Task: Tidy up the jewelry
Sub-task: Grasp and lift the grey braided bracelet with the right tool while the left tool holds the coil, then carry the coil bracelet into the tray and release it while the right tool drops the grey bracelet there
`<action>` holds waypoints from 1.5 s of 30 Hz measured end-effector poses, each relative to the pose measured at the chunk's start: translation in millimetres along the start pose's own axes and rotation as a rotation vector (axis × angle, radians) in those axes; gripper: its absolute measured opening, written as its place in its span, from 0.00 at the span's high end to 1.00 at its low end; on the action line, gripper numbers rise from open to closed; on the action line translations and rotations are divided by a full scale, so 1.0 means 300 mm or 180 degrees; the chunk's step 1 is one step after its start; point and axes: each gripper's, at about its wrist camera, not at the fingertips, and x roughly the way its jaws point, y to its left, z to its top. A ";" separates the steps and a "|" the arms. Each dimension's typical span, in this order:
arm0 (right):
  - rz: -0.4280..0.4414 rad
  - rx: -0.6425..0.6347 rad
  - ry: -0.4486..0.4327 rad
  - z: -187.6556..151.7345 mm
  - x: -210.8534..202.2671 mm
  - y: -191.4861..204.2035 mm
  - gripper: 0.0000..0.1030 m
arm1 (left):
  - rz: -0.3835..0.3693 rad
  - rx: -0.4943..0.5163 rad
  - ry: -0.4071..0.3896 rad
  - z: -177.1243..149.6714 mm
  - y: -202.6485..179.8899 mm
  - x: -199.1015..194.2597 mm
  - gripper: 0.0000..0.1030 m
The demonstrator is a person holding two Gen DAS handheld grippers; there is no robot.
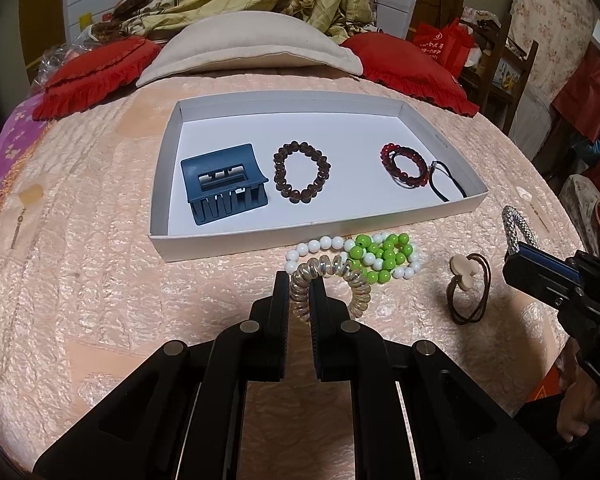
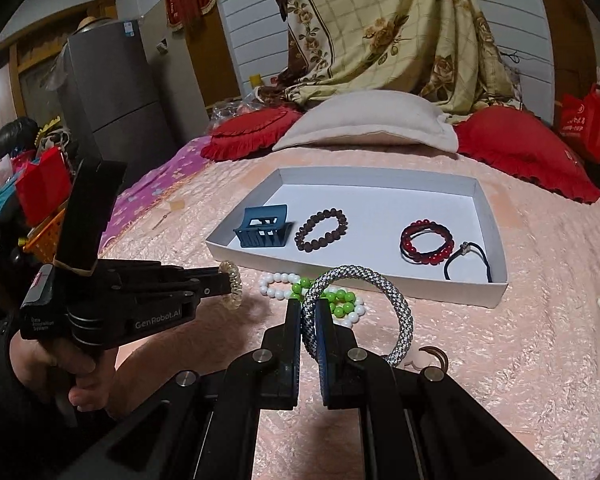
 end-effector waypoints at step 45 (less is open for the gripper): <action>-0.0075 0.0436 0.0514 0.268 0.575 -0.203 0.94 | 0.0229 -0.0836 0.0181 0.450 0.255 0.436 0.92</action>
